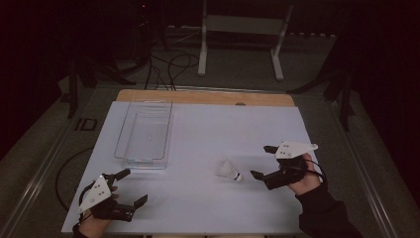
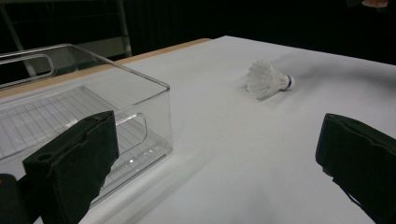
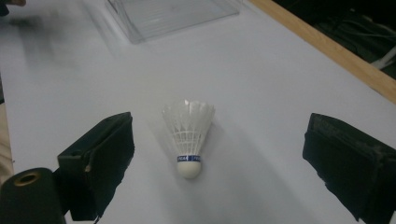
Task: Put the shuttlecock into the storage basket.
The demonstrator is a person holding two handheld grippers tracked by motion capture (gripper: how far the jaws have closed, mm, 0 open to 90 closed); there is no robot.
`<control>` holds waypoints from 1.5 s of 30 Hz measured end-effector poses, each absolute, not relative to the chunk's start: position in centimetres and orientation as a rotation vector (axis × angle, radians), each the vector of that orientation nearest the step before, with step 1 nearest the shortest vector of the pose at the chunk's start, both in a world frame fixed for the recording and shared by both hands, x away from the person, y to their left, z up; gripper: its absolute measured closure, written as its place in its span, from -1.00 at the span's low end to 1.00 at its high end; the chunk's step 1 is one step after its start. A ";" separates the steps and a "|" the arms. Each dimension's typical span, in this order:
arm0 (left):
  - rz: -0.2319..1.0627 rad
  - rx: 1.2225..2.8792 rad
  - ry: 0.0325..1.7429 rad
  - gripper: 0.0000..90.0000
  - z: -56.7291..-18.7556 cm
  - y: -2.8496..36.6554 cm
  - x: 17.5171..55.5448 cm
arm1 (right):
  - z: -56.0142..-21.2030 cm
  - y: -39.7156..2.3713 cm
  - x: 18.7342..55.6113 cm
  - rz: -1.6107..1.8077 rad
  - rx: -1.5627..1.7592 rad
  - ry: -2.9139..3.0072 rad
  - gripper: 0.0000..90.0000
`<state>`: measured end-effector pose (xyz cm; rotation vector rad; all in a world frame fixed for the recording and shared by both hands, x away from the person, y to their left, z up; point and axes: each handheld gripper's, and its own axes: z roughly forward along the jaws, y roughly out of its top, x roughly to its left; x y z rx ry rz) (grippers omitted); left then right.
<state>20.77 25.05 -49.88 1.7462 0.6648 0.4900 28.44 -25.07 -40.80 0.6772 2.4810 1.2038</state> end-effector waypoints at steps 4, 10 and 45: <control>0.489 1.748 0.664 -1.00 -49.9 25.0 20.8 | -40.8 -24.8 28.8 1.179 0.676 2.510 -0.81; 0.489 1.748 0.664 -1.00 -49.9 25.0 20.8 | -41.2 -24.3 29.4 1.154 0.672 2.570 -0.81; 0.486 1.750 0.660 -1.00 -49.9 25.0 20.8 | -45.2 -22.4 31.5 0.871 0.747 2.858 -0.81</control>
